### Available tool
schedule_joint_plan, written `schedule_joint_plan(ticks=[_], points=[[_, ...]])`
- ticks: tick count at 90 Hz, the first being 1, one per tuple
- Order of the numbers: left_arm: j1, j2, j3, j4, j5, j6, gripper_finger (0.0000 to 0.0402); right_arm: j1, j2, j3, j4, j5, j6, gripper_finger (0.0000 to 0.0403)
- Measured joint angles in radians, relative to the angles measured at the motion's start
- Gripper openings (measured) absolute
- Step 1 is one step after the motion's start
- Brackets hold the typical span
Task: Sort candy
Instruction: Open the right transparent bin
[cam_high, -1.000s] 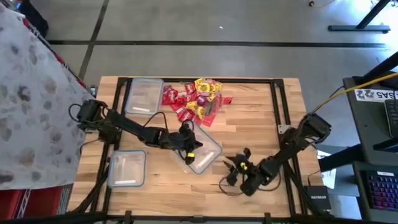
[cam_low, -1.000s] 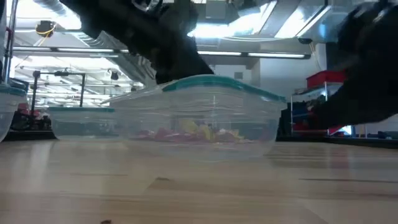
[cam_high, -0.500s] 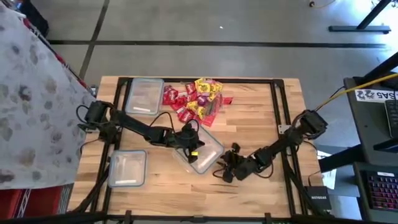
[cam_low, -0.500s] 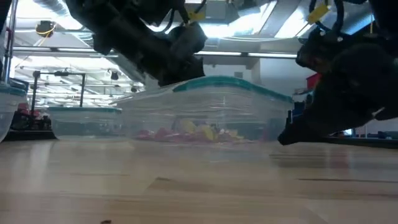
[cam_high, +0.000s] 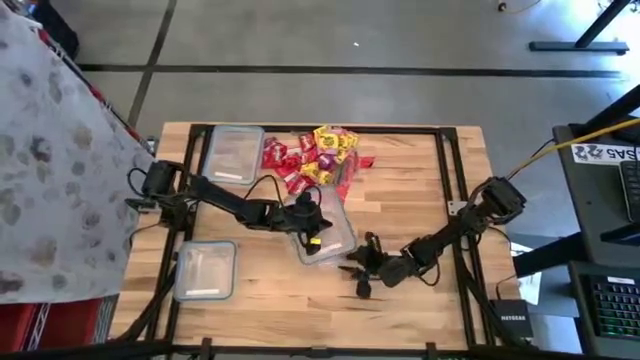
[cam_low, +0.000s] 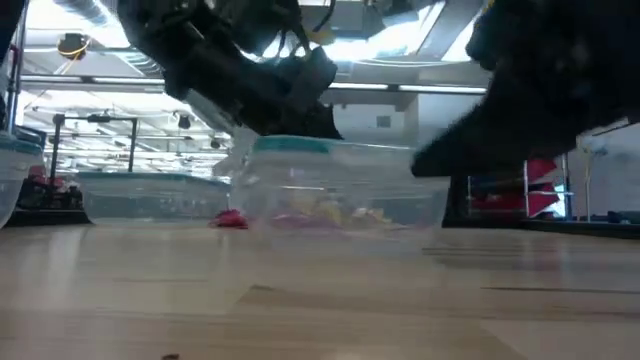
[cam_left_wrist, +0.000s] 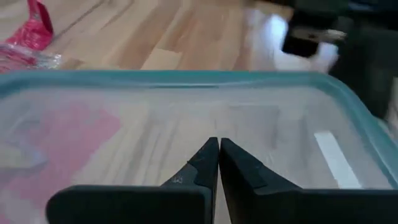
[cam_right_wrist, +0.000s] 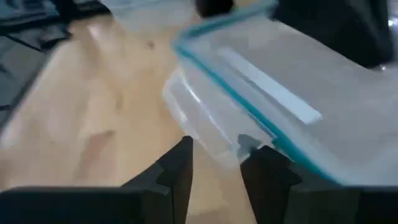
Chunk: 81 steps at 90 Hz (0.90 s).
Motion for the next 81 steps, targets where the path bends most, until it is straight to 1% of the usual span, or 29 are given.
schedule_joint_plan(ticks=[4,7,12,15,19,24,27,30,37,42,45,49,52,57,63,71,81], points=[[0.004,0.013,0.0,0.028,0.0,0.001,0.0,0.0,-0.007,0.007,0.024,-0.055,0.0,0.0111],[0.004,0.021,0.0,0.044,-0.001,0.001,0.0,0.002,-0.018,0.011,0.037,-0.12,0.001,0.0111],[0.004,0.028,0.0,0.067,-0.001,0.004,0.0,0.006,-0.033,0.024,0.014,-0.213,0.014,0.0111],[0.003,0.03,0.0,0.07,0.0,0.005,0.0,0.007,-0.046,0.036,-0.024,-0.268,0.038,0.0111],[0.0,0.03,0.0,0.071,-0.001,0.005,0.0,0.012,-0.075,0.05,-0.113,-0.313,0.069,0.0111],[-0.006,0.028,0.0,0.07,-0.001,0.004,0.0,0.016,-0.12,0.081,-0.267,-0.322,0.108,0.0111],[-0.011,0.023,0.0,0.064,0.002,0.004,0.0,0.016,-0.145,0.105,-0.372,-0.295,0.124,0.0111],[-0.016,0.023,0.0,0.064,0.001,0.004,0.0,0.015,-0.167,0.127,-0.488,-0.239,0.141,0.0111],[-0.028,0.018,0.0,0.068,-0.004,0.009,0.0,0.011,-0.197,0.177,-0.763,-0.053,0.232,0.0111],[-0.035,0.019,-0.003,0.089,-0.011,0.024,0.0,-0.003,-0.202,0.22,-0.949,0.047,0.376,0.011],[-0.037,0.019,-0.003,0.098,0.009,0.027,0.0,-0.017,-0.203,0.238,-1.079,0.112,0.489,0.011],[-0.038,0.019,-0.003,0.101,0.013,0.029,0.0,-0.049,-0.203,0.247,-1.235,0.152,0.63,0.011],[-0.039,0.019,-0.003,0.101,0.022,0.031,0.0,-0.07,-0.192,0.246,-1.299,0.16,0.705,0.011],[-0.039,0.019,-0.003,0.101,0.026,0.03,0.0,-0.096,-0.171,0.237,-1.315,0.145,0.779,0.011],[-0.037,0.02,-0.003,0.1,0.025,0.03,0.0,-0.116,-0.159,0.219,-1.288,0.078,0.779,0.011],[-0.032,0.02,-0.003,0.1,0.026,0.033,0.0,-0.133,-0.132,0.212,-1.132,0.012,0.68,0.011],[-0.03,0.019,-0.004,0.08,0.04,0.034,0.0,-0.123,-0.113,0.203,-0.94,-0.071,0.51,0.011]])
